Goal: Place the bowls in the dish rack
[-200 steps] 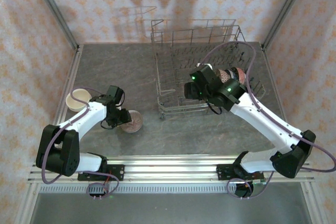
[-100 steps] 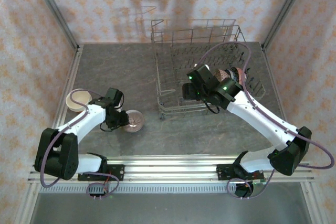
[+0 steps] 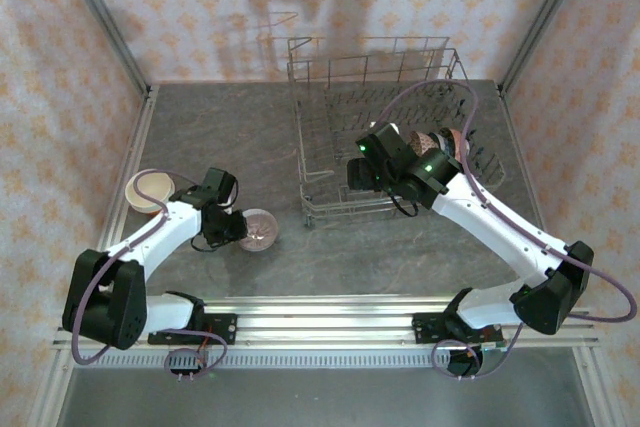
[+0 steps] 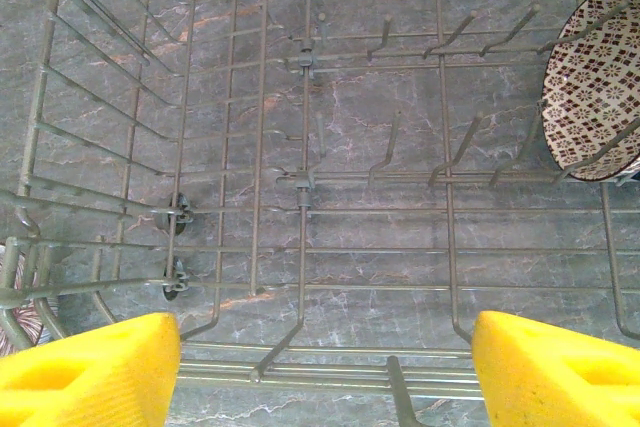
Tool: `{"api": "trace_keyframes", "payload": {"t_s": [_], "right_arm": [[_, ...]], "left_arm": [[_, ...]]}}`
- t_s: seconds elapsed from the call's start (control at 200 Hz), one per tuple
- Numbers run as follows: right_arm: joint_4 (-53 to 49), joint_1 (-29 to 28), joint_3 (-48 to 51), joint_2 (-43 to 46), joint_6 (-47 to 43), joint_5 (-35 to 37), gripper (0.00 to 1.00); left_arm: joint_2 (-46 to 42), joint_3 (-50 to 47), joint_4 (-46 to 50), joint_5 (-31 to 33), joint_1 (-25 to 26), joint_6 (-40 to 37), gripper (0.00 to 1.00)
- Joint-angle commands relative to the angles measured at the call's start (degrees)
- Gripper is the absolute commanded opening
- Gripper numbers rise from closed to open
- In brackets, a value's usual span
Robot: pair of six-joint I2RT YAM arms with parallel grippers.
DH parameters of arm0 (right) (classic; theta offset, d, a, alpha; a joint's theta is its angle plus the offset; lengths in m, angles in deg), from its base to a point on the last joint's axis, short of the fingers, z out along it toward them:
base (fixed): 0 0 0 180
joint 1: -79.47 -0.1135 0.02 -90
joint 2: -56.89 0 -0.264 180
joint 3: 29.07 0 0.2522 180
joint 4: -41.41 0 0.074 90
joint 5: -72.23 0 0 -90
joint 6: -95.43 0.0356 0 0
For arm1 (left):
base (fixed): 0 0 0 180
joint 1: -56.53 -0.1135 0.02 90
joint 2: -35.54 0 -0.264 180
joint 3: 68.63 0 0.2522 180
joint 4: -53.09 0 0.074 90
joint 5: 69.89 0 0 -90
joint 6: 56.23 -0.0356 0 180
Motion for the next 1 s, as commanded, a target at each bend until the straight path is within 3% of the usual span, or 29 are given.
{"api": "trace_keyframes", "payload": {"t_s": [0.0, 0.555, 0.811, 0.996], "right_arm": [[0.37, -0.31, 0.1, 0.94, 0.06, 0.13, 0.77], [1.0, -0.31, 0.21, 1.97, 0.3, -0.42, 0.77], [-2.61, -0.3, -4.23, 3.3, 0.36, -0.15, 0.77], [-4.89, -0.3, -12.27, 2.01, -3.12, -2.66, 0.75]], "left_arm": [[-1.81, -0.29, 1.66, 0.05, 0.74, 0.91, 0.13], [-11.34, 5.01, 7.42, 1.8, 0.88, 0.91, 0.06], [-19.38, 16.25, 12.78, 2.42, 1.02, 0.92, 0.04], [-18.48, 29.5, 16.52, 5.77, 4.7, 0.94, 0.03]]}}
